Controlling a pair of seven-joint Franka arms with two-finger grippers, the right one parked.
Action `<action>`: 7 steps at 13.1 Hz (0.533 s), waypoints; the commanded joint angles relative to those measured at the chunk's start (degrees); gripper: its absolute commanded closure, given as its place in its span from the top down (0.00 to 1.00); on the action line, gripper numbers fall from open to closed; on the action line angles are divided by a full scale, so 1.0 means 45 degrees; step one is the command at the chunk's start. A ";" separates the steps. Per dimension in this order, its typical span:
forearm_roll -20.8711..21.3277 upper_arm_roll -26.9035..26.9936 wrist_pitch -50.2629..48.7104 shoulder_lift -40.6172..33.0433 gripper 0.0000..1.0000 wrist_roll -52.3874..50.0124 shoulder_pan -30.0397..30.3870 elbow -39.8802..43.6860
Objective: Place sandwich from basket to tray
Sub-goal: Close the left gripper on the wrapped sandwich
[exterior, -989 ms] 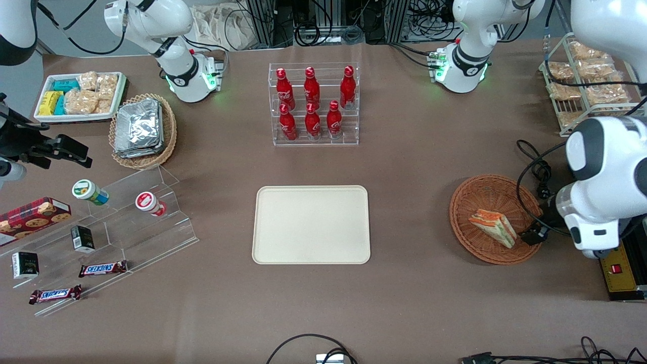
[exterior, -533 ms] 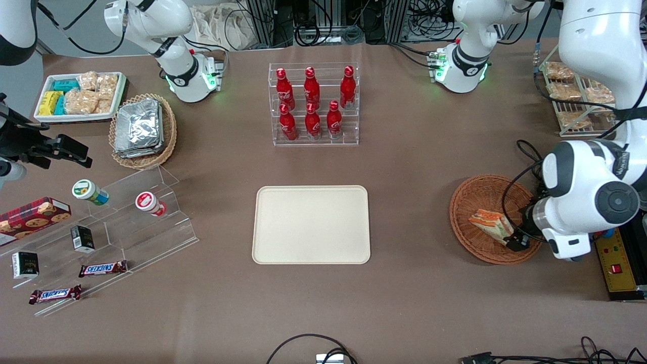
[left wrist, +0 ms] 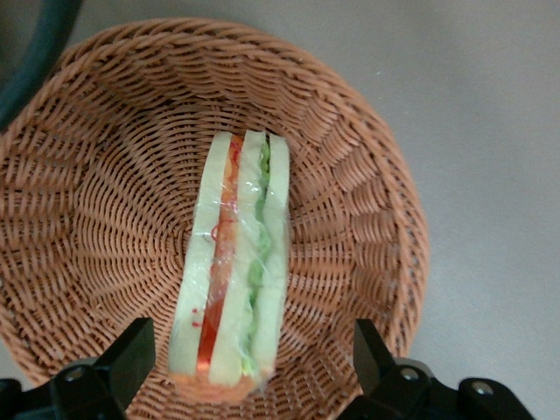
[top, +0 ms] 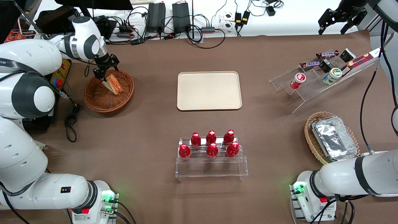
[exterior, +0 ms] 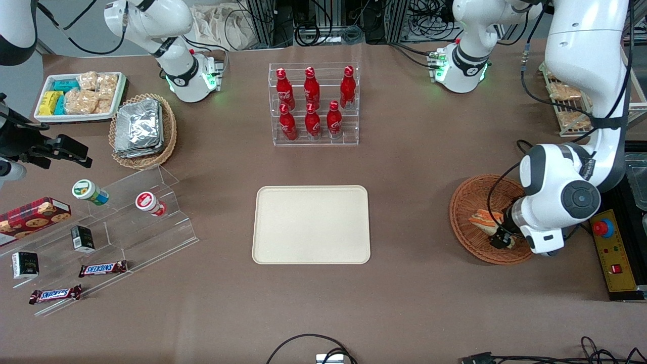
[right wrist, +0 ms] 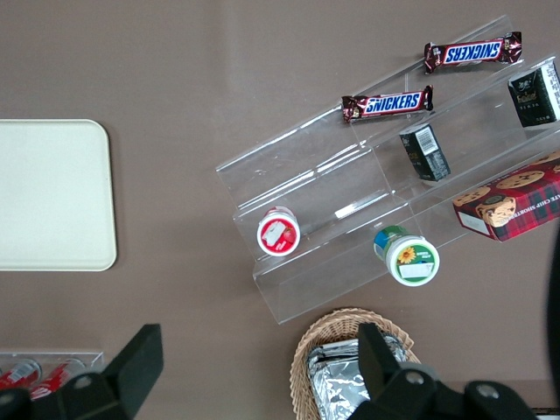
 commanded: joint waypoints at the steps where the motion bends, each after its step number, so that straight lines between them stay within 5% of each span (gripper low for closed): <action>1: 0.0155 0.0016 0.0983 -0.0301 1.00 -0.0195 0.0059 -0.0940; 4: 0.0136 0.0055 0.1084 -0.0203 0.94 -0.0098 0.0117 -0.0961; 5: 0.0155 0.0055 0.1006 -0.0203 0.59 0.0038 0.0195 -0.0961; 6: 0.0136 0.0036 0.0986 -0.0184 0.06 -0.0077 0.0196 -0.0922; 7: 0.0136 0.0036 0.0986 -0.0126 0.00 -0.0232 0.0119 -0.0748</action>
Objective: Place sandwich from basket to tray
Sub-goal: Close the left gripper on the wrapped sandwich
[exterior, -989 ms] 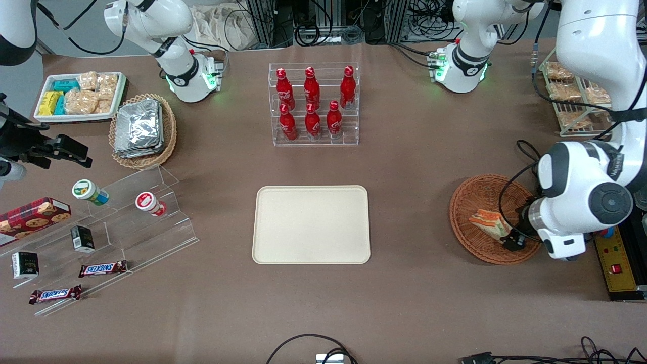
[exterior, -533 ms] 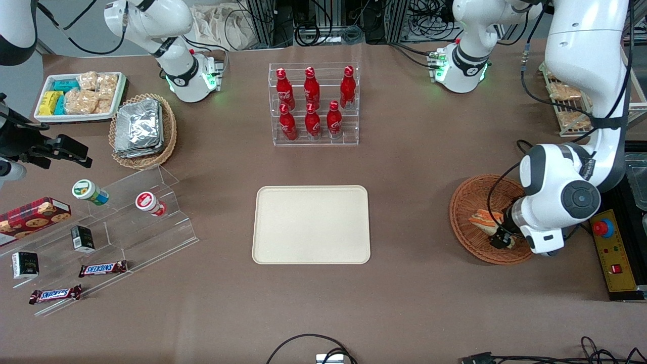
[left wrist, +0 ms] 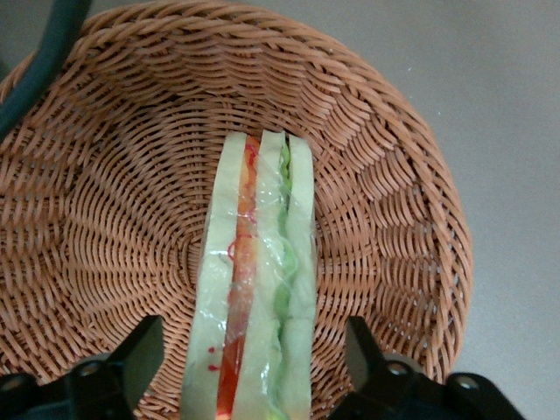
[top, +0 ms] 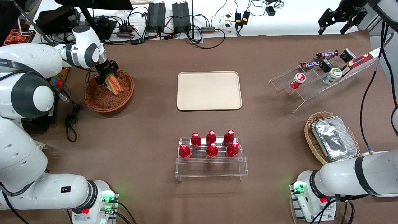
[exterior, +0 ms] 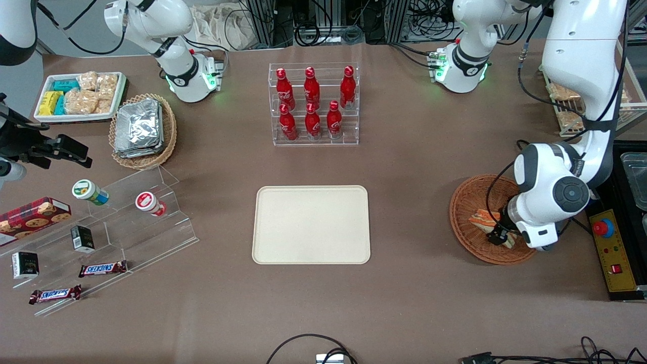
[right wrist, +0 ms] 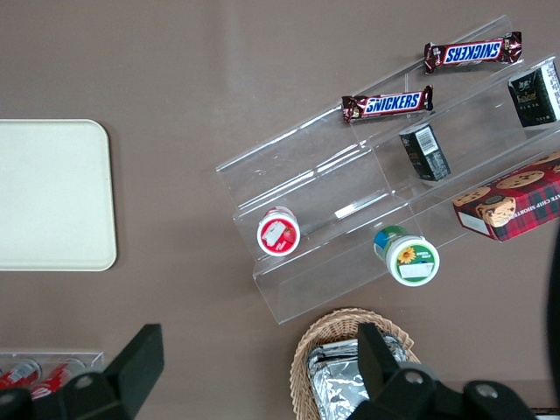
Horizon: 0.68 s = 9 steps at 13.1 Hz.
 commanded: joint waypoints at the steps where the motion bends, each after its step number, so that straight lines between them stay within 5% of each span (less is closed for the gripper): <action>1: 0.0135 -0.0029 0.0033 -0.0163 0.00 -0.0240 0.0023 0.0099; 5: 0.0154 -0.0048 -0.1074 -0.0455 0.00 0.0245 0.0023 0.0877; 9: 0.0076 -0.0184 -0.4412 -0.0613 0.00 0.2335 -0.0229 0.3705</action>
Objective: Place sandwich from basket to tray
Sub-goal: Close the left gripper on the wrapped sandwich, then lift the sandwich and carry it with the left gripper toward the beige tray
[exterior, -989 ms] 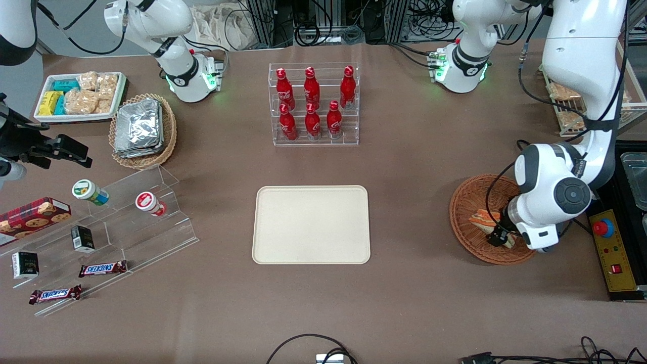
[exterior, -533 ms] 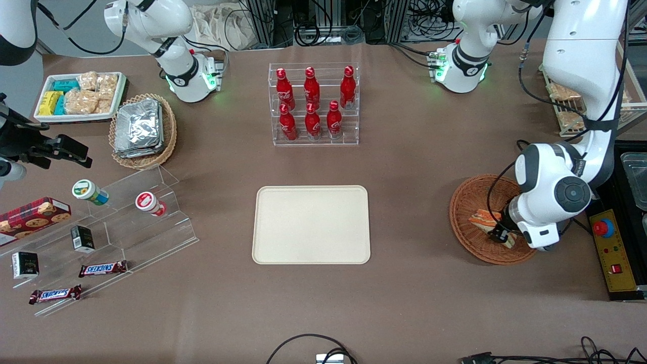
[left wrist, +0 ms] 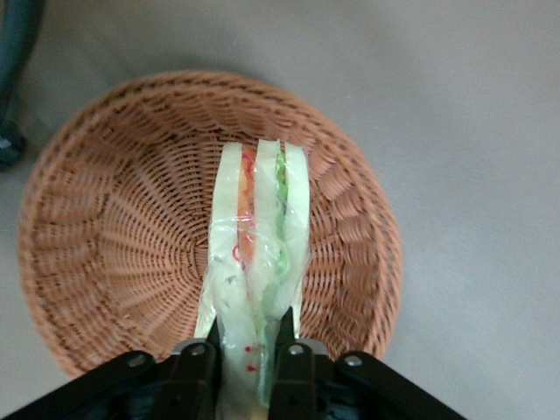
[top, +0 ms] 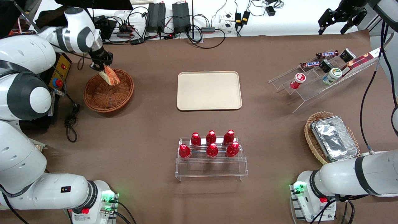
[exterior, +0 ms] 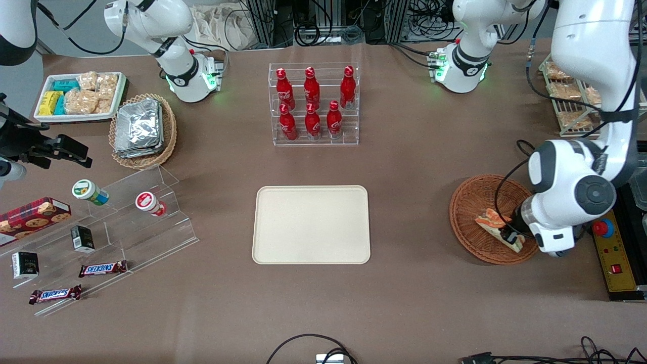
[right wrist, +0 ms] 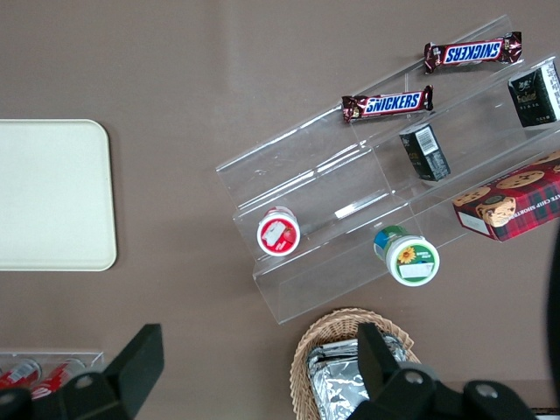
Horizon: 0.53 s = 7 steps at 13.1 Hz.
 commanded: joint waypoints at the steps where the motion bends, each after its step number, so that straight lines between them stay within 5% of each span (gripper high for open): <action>1: 0.0068 -0.0323 -0.2214 -0.0048 0.00 0.1219 -0.0546 0.2134; 7: -0.0010 -0.1941 -0.2867 0.1723 0.00 0.3001 -0.2832 0.4988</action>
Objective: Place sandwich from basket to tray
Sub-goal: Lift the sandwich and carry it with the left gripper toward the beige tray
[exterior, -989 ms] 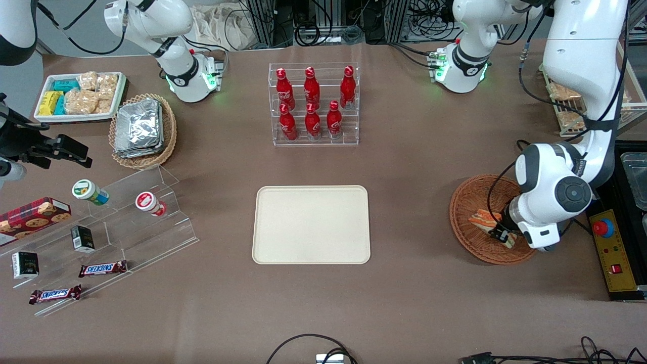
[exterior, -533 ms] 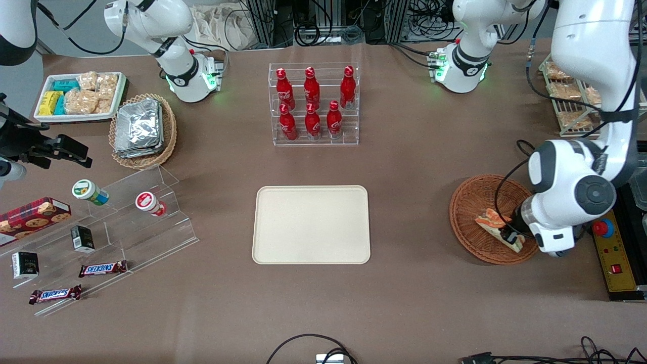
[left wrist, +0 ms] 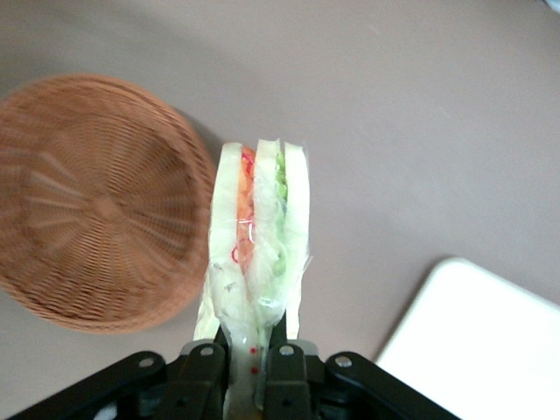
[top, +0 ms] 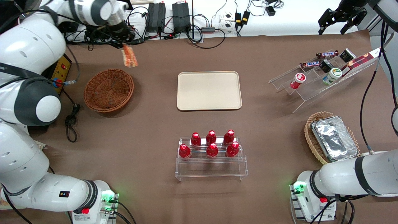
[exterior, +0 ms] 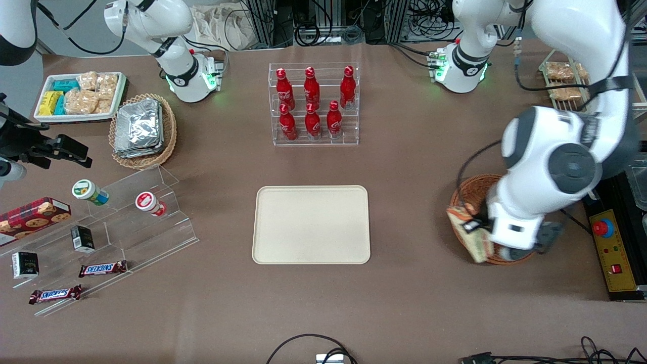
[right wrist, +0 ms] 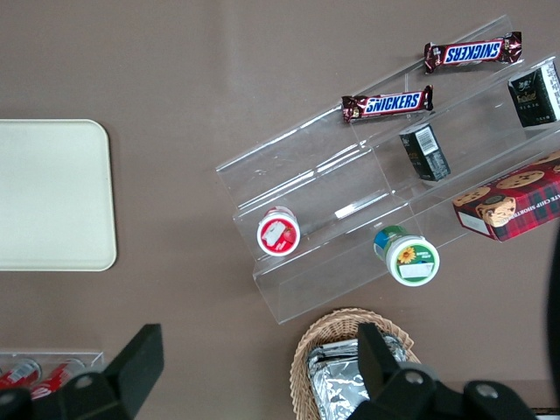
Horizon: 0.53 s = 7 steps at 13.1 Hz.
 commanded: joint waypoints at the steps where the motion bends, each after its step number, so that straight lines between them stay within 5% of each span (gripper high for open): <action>1: 0.0059 -0.0889 -0.0059 0.1957 0.00 0.0852 -0.0867 0.1478; 7: 0.0099 -0.1069 0.3511 0.4401 0.00 0.0291 -0.3094 0.1481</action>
